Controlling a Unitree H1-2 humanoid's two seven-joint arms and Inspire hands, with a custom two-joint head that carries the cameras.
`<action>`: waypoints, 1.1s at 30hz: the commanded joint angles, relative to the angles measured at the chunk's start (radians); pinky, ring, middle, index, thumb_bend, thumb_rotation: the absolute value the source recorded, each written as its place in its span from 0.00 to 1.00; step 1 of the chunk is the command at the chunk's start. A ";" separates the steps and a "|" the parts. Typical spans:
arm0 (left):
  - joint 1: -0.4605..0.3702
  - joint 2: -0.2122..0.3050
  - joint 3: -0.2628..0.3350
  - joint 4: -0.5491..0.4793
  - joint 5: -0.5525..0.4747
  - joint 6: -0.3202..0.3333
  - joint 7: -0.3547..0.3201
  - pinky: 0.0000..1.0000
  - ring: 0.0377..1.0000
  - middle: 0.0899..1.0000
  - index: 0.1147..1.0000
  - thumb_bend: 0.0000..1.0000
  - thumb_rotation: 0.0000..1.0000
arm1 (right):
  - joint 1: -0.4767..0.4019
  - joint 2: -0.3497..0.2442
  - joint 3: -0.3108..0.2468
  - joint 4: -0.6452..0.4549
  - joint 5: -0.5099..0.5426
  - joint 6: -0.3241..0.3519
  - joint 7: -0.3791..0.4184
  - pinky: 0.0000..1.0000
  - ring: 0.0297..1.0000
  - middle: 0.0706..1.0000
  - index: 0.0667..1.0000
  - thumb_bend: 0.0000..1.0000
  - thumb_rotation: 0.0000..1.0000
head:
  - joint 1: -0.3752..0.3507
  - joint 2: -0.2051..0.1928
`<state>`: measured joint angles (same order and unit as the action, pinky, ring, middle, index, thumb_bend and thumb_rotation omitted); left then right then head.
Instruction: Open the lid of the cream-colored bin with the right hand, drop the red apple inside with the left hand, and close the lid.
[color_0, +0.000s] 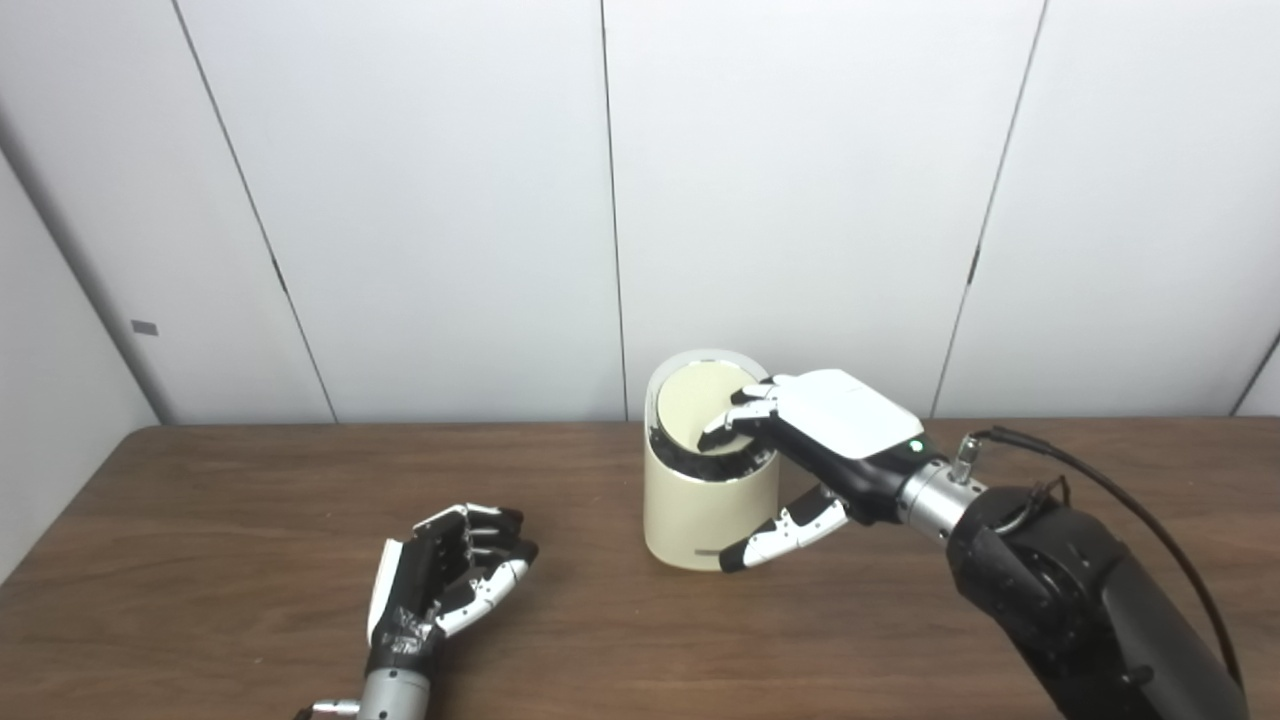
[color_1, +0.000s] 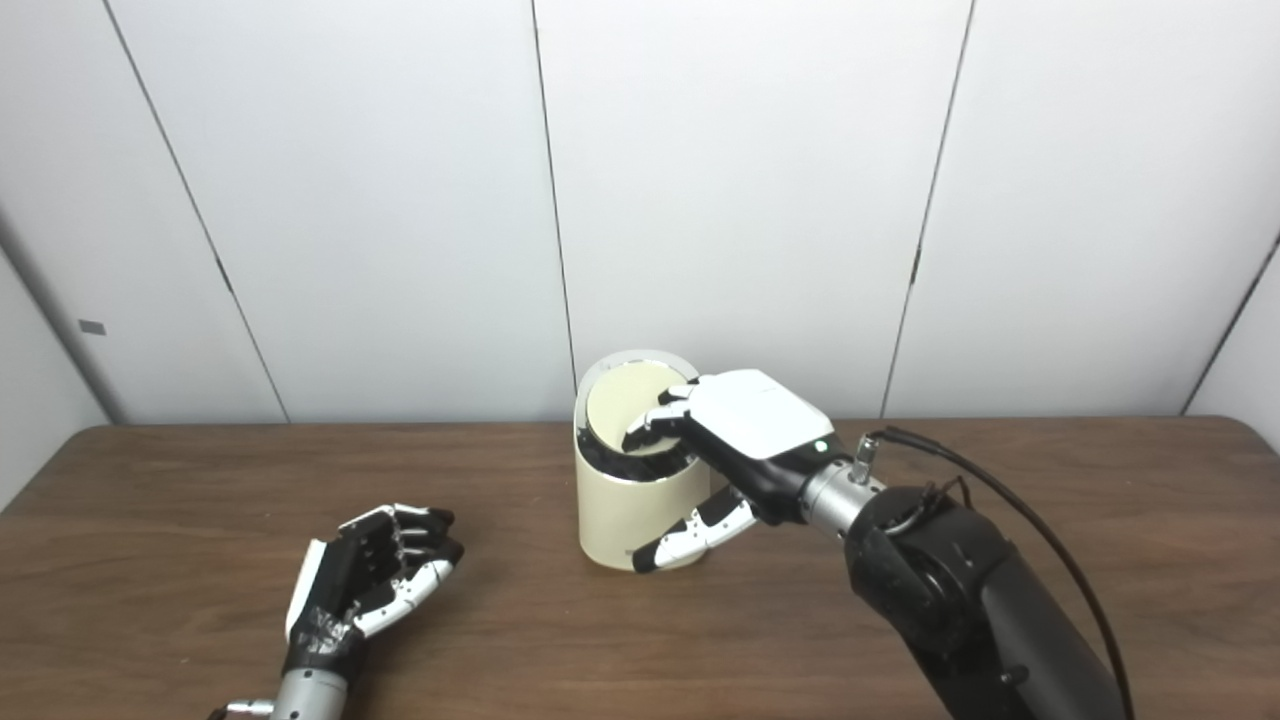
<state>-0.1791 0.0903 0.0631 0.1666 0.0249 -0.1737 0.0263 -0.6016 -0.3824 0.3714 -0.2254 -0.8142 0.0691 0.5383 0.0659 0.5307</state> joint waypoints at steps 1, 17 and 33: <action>0.022 -0.012 -0.007 -0.003 0.008 0.000 0.007 0.51 0.57 0.62 0.43 0.51 0.04 | -0.026 -0.020 0.013 -0.019 -0.002 0.002 0.058 0.92 0.89 0.72 0.71 0.69 0.61 | 0.000 0.000; 0.020 -0.010 -0.006 -0.003 0.010 0.004 0.005 0.50 0.57 0.61 0.43 0.51 0.04 | -0.025 -0.017 -0.001 -0.022 0.036 -0.003 0.063 0.88 0.86 0.71 0.70 0.70 0.52 | -0.001 -0.001; 0.016 -0.012 -0.010 0.007 0.014 -0.001 0.006 0.50 0.56 0.61 0.43 0.51 0.04 | -0.004 0.033 -0.111 -0.068 0.058 0.001 -0.072 0.80 0.88 0.75 0.75 0.62 0.51 | -0.004 -0.002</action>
<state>-0.1772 0.0869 0.0614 0.1622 0.0290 -0.1580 0.0266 -0.5689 -0.3513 0.2865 -0.2559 -0.7638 0.0718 0.5094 0.0613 0.5277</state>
